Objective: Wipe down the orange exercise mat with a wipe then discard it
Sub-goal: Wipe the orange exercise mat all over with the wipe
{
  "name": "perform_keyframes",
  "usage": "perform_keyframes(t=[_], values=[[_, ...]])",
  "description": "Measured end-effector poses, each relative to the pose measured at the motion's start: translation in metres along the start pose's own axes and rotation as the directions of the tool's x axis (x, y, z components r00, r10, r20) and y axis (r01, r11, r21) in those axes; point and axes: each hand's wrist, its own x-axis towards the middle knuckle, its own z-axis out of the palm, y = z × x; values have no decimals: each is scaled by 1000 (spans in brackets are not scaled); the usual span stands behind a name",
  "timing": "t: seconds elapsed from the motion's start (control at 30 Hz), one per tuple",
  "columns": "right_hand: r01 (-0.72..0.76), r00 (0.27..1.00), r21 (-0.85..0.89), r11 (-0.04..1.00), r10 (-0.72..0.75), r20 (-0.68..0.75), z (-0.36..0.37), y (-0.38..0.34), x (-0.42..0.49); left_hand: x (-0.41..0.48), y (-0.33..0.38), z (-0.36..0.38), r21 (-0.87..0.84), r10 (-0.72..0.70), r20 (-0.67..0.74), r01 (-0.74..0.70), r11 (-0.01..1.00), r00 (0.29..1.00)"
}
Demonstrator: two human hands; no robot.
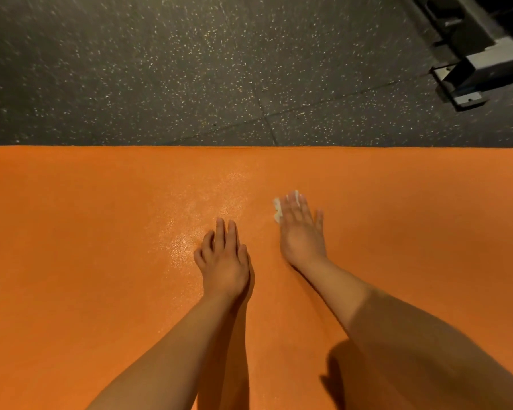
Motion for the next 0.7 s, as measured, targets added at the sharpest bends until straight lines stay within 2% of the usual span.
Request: perform_keyframes(t=[0.07,0.1,0.13,0.2,0.27,0.33,0.37,0.43,0.5,0.53,0.6,0.7], values=[[-182,982,40,982,184,-36,-4,2,6,0,-1,0,-8,6,-25,-6,1000,1000],[-183,982,49,982,184,-31,-3,-9,7,3,-1,-1,-26,4,-45,-5,1000,999],[-133,991,62,989,133,1,-1,-23,8,6,0,-2,-50,-1,-67,-2,999,998],[62,995,92,994,-68,67,6,-52,8,15,3,-4,-68,3,-87,-9,998,996],[243,963,71,968,-249,104,11,-64,9,26,5,-6,-59,35,-70,-40,997,997],[295,950,-5,956,-293,106,10,-53,18,35,6,-8,-42,54,-43,-55,998,998],[246,967,-33,969,-243,75,7,-42,23,36,6,-9,-27,56,-34,-57,998,998],[8,1000,-13,1000,-8,-22,-1,-18,32,35,5,-11,-4,57,-34,-58,998,998],[-197,979,47,979,199,-52,-8,-7,38,34,6,-12,1,51,-49,-51,999,997],[-226,972,71,972,230,-47,-9,-12,40,37,8,-13,-19,39,-64,-40,999,997],[-151,989,120,981,151,7,-9,-34,44,47,15,-14,-84,3,-104,-12,996,995],[146,983,108,983,-157,98,-5,-59,47,62,24,-16,-77,47,-106,-56,996,993]])
